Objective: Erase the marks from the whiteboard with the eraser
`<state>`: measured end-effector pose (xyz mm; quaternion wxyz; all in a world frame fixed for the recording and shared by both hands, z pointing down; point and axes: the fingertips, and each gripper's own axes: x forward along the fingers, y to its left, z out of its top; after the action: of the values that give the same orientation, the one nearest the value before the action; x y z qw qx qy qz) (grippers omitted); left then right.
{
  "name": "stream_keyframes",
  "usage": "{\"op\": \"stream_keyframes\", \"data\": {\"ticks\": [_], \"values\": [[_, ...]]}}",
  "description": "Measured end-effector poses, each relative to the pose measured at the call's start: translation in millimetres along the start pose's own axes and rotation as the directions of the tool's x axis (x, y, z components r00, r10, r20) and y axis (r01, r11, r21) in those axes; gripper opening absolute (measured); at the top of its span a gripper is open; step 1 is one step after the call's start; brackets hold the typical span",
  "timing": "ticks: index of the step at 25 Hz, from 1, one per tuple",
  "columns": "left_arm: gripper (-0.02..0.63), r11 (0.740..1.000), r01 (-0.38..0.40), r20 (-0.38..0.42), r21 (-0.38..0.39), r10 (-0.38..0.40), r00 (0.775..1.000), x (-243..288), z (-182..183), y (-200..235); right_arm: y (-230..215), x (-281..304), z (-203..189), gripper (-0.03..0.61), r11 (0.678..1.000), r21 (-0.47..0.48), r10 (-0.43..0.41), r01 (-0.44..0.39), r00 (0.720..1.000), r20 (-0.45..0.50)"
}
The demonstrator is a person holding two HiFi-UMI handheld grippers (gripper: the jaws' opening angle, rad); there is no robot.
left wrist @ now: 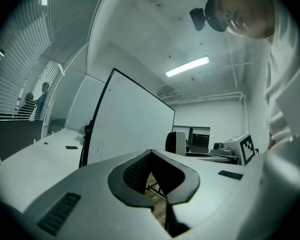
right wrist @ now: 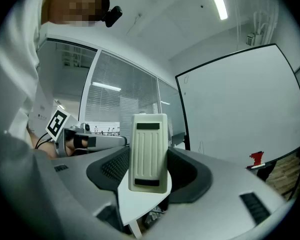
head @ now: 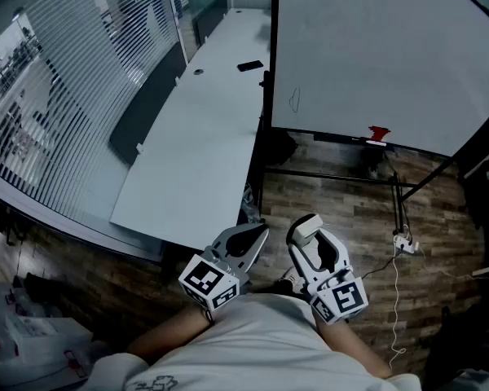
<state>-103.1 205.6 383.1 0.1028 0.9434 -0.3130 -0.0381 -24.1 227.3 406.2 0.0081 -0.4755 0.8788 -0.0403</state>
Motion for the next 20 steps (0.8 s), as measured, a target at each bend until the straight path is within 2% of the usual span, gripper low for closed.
{"op": "stream_keyframes", "data": {"ticks": [9, 20], "values": [[0.008, 1.000, -0.005, -0.009, -0.006, 0.005, 1.000, 11.5, -8.5, 5.3, -12.7, 2.7, -6.1, 0.247, 0.999, 0.040, 0.007, -0.008, 1.000, 0.005], [0.008, 1.000, -0.007, -0.023, -0.009, 0.007, 1.000, 75.9, -15.2, 15.8, -77.9, 18.5, -10.8, 0.247, 0.995, 0.102, 0.021, -0.022, 1.000, 0.018]]}}
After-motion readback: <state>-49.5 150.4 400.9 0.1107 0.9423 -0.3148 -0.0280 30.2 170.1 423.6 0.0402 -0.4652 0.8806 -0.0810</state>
